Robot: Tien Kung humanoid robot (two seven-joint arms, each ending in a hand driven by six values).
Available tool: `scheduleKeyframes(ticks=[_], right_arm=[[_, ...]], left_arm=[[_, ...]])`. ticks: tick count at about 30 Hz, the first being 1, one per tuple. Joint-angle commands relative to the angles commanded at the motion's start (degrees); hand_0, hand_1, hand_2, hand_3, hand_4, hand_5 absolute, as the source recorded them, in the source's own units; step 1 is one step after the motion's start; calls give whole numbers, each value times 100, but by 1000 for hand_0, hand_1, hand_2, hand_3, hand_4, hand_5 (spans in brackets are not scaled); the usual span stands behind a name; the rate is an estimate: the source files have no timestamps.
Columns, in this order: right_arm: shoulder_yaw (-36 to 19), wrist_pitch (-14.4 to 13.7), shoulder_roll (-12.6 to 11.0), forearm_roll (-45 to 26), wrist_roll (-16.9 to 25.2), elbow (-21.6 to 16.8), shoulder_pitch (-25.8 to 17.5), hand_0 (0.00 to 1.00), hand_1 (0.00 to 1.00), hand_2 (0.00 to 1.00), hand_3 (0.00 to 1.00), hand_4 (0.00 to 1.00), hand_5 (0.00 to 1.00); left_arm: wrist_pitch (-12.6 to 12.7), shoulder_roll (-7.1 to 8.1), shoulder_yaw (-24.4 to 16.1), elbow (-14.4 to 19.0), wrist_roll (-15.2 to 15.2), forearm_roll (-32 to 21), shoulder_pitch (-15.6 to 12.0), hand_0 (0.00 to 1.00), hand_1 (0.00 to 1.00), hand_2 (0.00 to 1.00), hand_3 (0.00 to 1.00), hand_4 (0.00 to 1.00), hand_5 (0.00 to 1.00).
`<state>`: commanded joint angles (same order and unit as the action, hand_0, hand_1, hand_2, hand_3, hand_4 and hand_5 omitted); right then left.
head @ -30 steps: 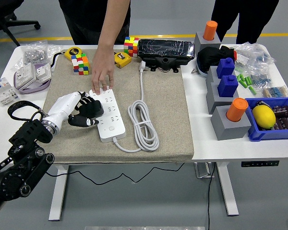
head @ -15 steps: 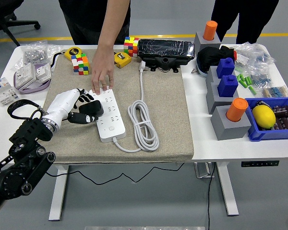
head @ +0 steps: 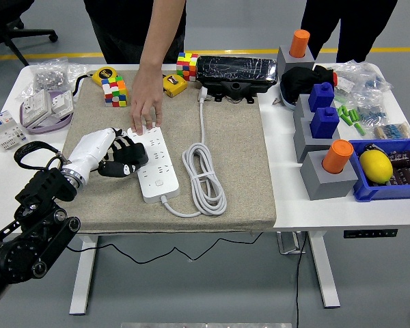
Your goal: Pick up the plug,place it near the board,insert it into the board,press the button
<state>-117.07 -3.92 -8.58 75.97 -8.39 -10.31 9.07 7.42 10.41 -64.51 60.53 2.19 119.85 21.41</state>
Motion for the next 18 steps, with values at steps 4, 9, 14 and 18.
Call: scheduleKeyframes(ticks=[4,9,14,18], right_arm=[[-10,3,9,11,10,0,4,822,762,751,791,998,998],[-4,5,11,12,14,0,-5,822,762,751,791,998,998],[1,0,7,2,5,0,-19,822,761,751,791,998,998],[3,-4,7,-8,2,0,-32,822,762,751,791,998,998]], left_arm=[[-23,10,-11,18,11,11,11,248,417,455,509,772,98],[-9,19,-36,35,-18,-53,-14,248,417,455,509,772,98],[-24,9,-84,14,-98,-348,-29,246,410,442,500,772,107],[-39,36,-139,29,-134,-507,-35,243,388,432,496,769,109]])
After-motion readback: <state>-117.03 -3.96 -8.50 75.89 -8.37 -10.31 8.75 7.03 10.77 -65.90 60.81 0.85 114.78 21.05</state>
